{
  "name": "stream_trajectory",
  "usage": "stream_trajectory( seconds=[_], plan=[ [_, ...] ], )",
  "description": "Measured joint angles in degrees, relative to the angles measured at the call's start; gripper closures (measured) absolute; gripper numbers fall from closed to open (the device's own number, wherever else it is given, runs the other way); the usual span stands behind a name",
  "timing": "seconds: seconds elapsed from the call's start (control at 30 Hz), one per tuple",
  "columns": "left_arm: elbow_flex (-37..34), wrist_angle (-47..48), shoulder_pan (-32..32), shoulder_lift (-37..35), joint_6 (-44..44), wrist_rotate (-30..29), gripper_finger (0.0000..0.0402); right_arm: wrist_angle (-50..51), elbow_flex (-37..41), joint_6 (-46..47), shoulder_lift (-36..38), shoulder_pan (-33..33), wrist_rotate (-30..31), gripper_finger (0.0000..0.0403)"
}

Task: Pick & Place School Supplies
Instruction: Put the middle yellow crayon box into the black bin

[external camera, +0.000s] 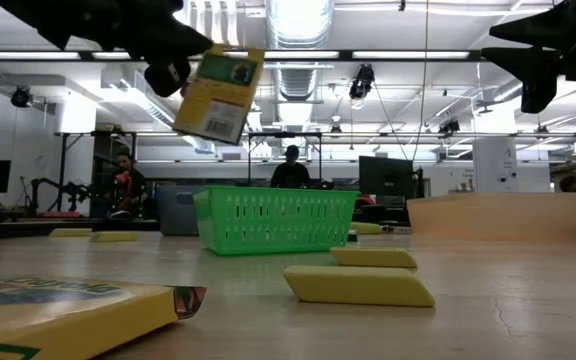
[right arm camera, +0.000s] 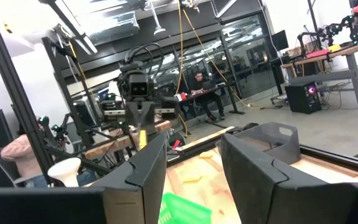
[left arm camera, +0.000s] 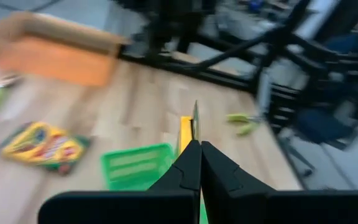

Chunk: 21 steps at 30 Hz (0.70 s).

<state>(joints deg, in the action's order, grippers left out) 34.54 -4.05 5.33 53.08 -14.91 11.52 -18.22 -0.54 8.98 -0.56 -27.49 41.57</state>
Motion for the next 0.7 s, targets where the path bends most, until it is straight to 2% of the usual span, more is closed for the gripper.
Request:
stream_trajectory(
  seconds=[0.2,0.4,0.7],
  plan=[
    [2.84,6.58,0.8,-0.08,-0.38,-12.41,0.0401,0.0,0.0,0.0,0.0,0.0,0.0,0.0255],
    [5.72,8.12,2.69,-0.11,-3.65,-23.23,0.0401,0.0,0.01,0.0,0.0,0.01,-0.01,0.0255],
    [7.34,12.45,7.06,-0.47,-7.9,-34.28,0.0401,0.0,0.0,0.0,0.0,0.0,0.01,0.0255]
  ],
)
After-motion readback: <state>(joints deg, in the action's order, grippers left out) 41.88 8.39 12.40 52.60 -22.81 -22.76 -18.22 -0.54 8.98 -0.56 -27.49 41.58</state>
